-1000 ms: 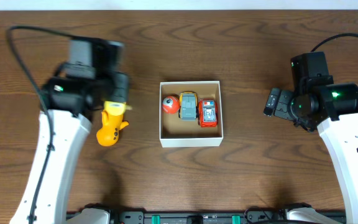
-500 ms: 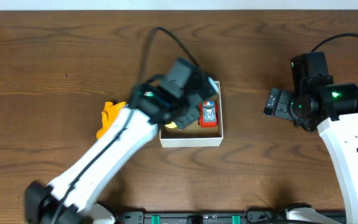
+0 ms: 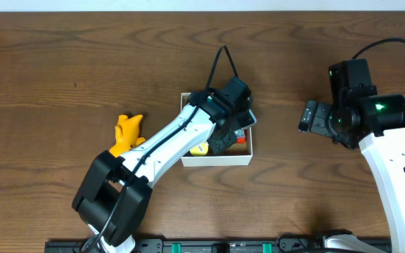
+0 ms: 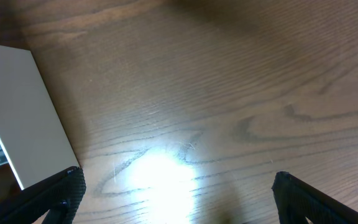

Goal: Pack container
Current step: 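Carry the white toy right and drop it into the box, then withdraw the left gripper and grasp the orange duck toy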

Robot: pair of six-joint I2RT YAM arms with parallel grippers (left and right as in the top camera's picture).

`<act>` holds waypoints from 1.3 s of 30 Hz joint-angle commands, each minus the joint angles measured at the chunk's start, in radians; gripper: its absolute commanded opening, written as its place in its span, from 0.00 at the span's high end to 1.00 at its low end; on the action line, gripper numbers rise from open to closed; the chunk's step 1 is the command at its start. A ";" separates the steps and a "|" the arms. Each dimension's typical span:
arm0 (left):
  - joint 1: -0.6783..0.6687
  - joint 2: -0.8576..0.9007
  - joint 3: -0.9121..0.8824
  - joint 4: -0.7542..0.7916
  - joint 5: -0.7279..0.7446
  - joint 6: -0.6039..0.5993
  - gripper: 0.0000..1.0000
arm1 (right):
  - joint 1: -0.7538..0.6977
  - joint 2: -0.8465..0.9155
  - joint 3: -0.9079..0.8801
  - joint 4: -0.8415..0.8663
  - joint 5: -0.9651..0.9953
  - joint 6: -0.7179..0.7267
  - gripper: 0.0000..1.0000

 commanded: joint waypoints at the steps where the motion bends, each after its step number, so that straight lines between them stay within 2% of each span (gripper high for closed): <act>1: 0.000 -0.002 0.007 -0.014 0.005 0.016 0.74 | -0.006 0.005 -0.005 -0.001 0.004 -0.008 0.01; 2: 0.000 -0.002 0.007 -0.015 0.005 0.016 0.55 | -0.006 0.005 -0.005 -0.001 0.004 -0.008 0.01; 3: 0.000 -0.002 0.007 -0.018 0.005 0.016 0.48 | -0.006 0.005 -0.005 -0.001 0.004 -0.008 0.01; 8: 0.000 -0.005 0.007 -0.033 0.004 0.016 0.40 | -0.006 0.005 -0.005 -0.002 0.004 -0.008 0.01; 15: 0.001 -0.101 0.008 -0.067 -0.003 0.012 0.39 | -0.007 0.005 -0.005 -0.001 0.013 -0.008 0.01; 17: 0.002 -0.153 0.008 -0.072 -0.043 -0.012 0.30 | -0.007 0.005 -0.005 -0.001 0.019 -0.012 0.01; 20: 0.009 -0.262 0.008 -0.086 -0.115 -0.053 0.01 | -0.007 0.005 -0.005 -0.001 0.024 -0.019 0.01; 25: 0.122 -0.433 0.008 -0.150 -0.123 -0.086 0.02 | -0.007 0.005 -0.005 -0.001 0.027 -0.034 0.01; 29: 0.357 -0.495 0.005 -0.191 -0.120 -0.195 0.02 | -0.007 0.005 -0.005 -0.001 0.027 -0.034 0.01; 35: 0.679 -0.454 -0.070 -0.143 -0.014 -0.221 0.02 | -0.007 0.005 -0.005 -0.001 0.027 -0.035 0.01; 39: 0.795 -0.375 -0.130 -0.077 0.051 -0.225 0.02 | -0.006 0.005 -0.005 -0.001 0.027 -0.035 0.01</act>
